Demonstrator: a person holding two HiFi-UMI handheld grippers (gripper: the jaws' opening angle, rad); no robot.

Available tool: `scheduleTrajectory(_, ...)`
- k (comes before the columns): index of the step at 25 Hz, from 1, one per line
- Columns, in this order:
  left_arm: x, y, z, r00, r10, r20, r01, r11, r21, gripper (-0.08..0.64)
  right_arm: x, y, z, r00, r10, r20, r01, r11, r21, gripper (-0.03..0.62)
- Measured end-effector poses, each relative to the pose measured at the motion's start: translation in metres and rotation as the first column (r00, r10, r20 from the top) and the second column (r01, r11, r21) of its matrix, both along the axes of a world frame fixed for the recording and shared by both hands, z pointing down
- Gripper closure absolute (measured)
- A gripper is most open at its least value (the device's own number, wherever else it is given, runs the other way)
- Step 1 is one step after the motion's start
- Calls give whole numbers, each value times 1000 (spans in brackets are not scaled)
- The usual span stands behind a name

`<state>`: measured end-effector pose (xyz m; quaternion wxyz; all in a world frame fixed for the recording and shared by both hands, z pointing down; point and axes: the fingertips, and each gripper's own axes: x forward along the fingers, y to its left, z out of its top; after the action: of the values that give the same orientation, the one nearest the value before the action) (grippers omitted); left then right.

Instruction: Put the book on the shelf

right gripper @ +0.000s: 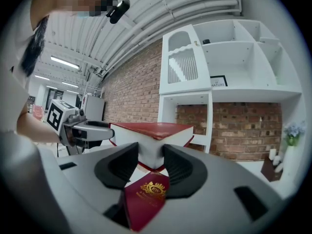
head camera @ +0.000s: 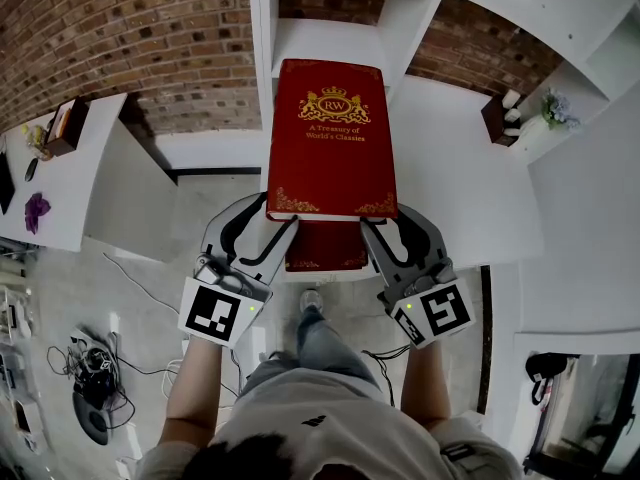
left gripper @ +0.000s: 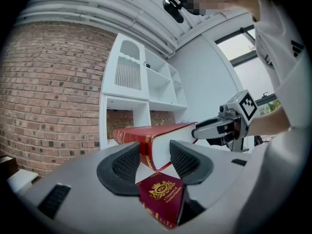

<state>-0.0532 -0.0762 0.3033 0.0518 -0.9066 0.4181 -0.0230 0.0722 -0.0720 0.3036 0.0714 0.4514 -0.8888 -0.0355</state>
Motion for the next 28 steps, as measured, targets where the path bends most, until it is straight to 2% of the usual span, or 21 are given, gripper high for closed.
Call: scheduleTrajectory(28, 2, -62, -18, 998, -70, 6, 70, 997, 20, 360, 2, -70, -18, 998, -66, 2, 66, 998, 21, 426)
